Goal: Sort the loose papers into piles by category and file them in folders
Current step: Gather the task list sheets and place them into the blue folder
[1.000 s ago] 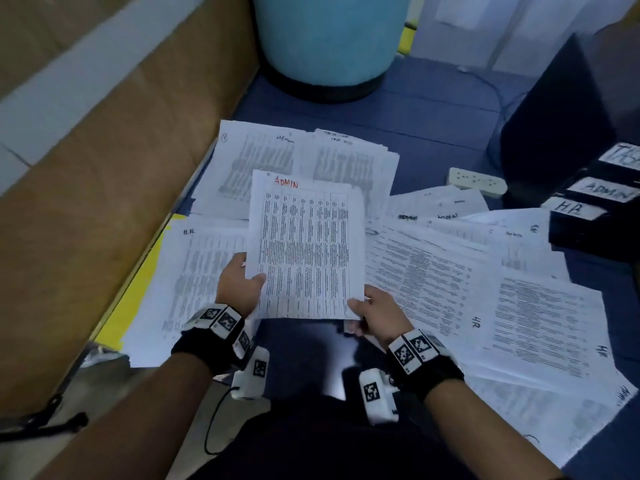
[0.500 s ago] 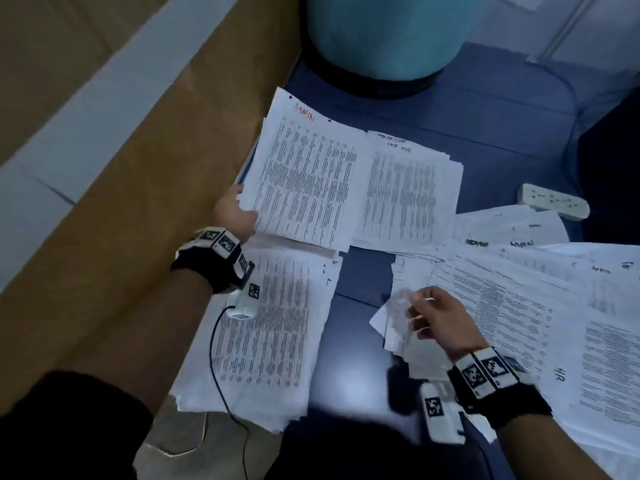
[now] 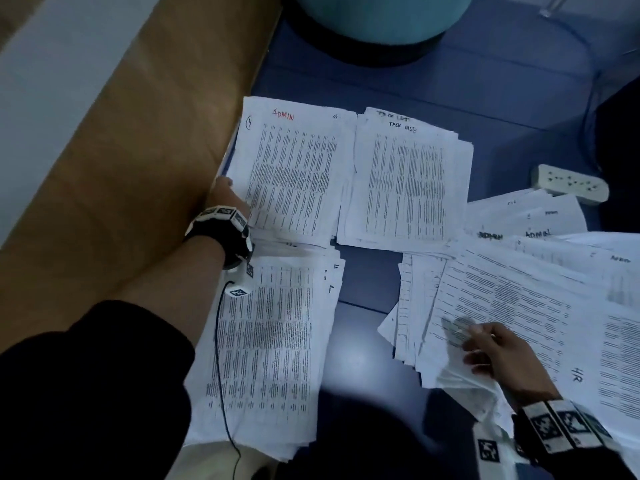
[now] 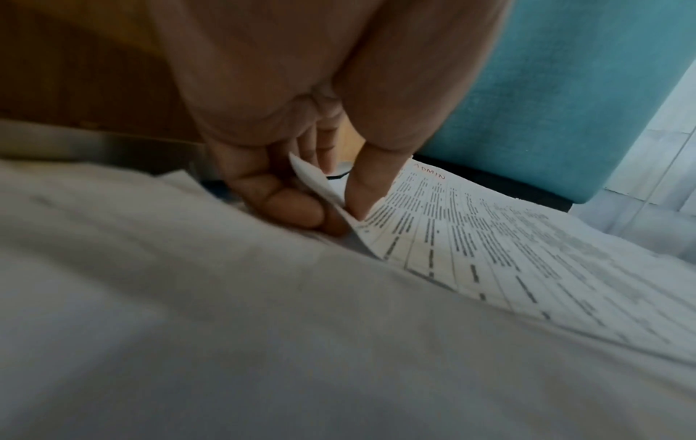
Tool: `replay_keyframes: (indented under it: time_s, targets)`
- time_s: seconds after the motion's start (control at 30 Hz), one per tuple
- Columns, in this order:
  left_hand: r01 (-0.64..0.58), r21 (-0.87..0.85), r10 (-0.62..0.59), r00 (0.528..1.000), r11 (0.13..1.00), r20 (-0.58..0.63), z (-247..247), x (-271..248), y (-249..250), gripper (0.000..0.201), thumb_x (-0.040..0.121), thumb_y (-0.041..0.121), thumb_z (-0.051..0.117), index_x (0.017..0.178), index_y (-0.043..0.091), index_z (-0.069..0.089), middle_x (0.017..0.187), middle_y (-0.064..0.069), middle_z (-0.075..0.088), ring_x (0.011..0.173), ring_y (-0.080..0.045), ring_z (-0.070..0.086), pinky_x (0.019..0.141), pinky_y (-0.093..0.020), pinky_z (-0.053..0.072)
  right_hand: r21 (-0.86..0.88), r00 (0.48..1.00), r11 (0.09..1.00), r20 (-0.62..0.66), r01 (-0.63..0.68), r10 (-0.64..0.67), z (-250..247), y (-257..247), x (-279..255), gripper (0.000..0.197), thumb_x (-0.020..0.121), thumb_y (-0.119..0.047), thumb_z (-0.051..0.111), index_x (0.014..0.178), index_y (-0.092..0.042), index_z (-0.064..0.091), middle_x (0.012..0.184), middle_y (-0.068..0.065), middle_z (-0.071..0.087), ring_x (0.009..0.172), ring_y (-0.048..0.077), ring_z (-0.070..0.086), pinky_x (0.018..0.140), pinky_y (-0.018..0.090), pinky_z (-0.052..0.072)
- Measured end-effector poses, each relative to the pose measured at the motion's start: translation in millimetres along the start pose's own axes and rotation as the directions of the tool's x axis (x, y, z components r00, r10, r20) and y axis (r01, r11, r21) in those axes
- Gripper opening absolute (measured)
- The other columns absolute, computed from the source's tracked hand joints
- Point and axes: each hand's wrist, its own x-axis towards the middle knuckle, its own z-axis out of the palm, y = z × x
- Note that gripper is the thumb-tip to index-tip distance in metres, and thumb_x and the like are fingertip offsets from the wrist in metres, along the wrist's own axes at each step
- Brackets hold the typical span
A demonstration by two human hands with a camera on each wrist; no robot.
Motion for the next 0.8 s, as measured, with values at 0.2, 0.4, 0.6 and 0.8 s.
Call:
replay_keyframes:
  time_s: [0.2,0.4,0.6,0.8]
  targets:
    - [-0.024,0.016,0.026,0.993,1.000,-0.118,-11.3,-21.5,15.0,0.067,0.078,0.026,0.069,0.138,0.022,0.040,0.143,-0.007,0.041,0.124,-0.030,0.047,0.097,-0.040,0.046,-0.012,0.999,0.999,0.025,0.043,-0.043,8.0,-10.2,6.5,0.023,0.096,-0.023,0.057,0.089,-0.002,0.062,0.082,0.015,0.071,0.069,0.030,0.065,0.069,0.039,0.053]
    - [-0.386,-0.215,0.397,0.918,0.897,0.009,6.8,-104.5,48.5,0.035,0.089,0.016,0.062,0.123,0.016,0.054,0.131,-0.007,0.050,0.116,-0.020,0.049,0.095,-0.026,0.038,0.035,0.999,0.999,0.005,0.035,-0.035,2.8,-1.3,12.5,0.021,0.094,-0.026,0.061,0.084,-0.008,0.061,0.080,0.016,0.072,0.065,0.029,0.065,0.067,0.039,0.051]
    - [-0.504,-0.352,0.599,0.757,0.789,0.260,76.7,-197.3,80.6,0.030,0.089,0.011,0.060,0.119,0.014,0.058,0.124,-0.005,0.057,0.115,-0.017,0.051,0.093,-0.030,0.043,0.037,0.998,0.999,-0.058,0.022,-0.020,-30.6,17.1,8.5,0.019,0.094,-0.028,0.064,0.083,-0.012,0.061,0.077,0.007,0.071,0.065,0.024,0.064,0.067,0.037,0.052]
    - [-0.487,-0.288,0.564,0.663,0.824,0.493,152.1,-259.5,82.9,0.033,0.090,0.015,0.061,0.122,0.019,0.056,0.129,-0.003,0.053,0.121,-0.016,0.050,0.094,-0.024,0.038,-0.157,0.965,0.986,-0.262,-0.048,0.006,-87.0,60.6,5.7,0.017,0.089,-0.027,0.068,0.094,-0.014,0.058,0.106,0.008,0.066,0.090,0.025,0.060,0.079,0.034,0.046]
